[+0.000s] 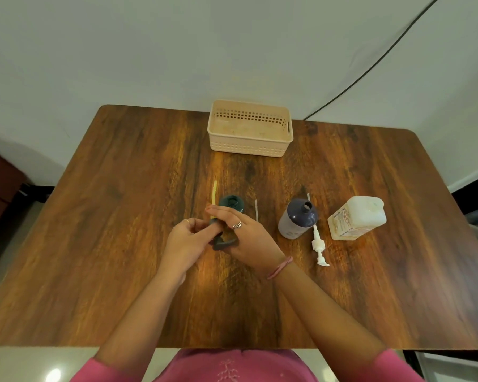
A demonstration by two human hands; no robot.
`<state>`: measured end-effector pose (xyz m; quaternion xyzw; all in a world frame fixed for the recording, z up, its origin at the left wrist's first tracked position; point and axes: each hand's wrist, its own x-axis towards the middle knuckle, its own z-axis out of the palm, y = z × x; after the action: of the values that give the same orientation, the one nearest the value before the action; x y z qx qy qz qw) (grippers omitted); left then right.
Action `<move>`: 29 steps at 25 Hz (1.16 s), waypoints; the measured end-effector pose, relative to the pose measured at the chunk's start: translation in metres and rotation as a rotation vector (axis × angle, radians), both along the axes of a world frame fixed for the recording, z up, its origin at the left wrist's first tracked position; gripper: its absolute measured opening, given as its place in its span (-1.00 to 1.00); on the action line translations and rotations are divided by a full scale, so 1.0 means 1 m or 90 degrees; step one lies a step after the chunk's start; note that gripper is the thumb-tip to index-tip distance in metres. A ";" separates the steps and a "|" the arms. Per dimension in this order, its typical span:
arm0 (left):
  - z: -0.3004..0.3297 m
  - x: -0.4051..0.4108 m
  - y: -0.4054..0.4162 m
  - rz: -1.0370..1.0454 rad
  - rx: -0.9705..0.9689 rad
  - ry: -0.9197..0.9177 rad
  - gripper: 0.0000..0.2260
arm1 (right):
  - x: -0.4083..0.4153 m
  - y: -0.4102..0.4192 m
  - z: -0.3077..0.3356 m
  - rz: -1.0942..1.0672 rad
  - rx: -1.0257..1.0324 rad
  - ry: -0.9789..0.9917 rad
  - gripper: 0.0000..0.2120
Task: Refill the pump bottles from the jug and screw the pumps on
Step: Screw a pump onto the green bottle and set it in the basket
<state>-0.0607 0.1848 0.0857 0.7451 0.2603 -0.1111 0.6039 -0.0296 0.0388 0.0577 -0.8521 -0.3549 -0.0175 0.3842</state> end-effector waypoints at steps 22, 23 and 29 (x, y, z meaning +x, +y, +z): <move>-0.096 0.065 -0.019 -0.217 0.114 -0.079 -0.17 | 0.064 -0.064 0.047 -0.275 0.482 0.272 -0.62; -0.095 0.067 -0.022 -0.212 0.111 -0.095 -0.21 | 0.065 -0.066 0.050 -0.288 0.491 0.275 -0.58; -0.100 0.071 -0.023 -0.150 0.095 -0.092 -0.32 | 0.071 -0.073 0.060 -0.338 0.478 0.264 -0.61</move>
<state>0.0103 0.1621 -0.0147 0.8192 0.1344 -0.1077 0.5471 0.0417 -0.0344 0.1181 -0.7012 -0.0111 -0.0712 0.7093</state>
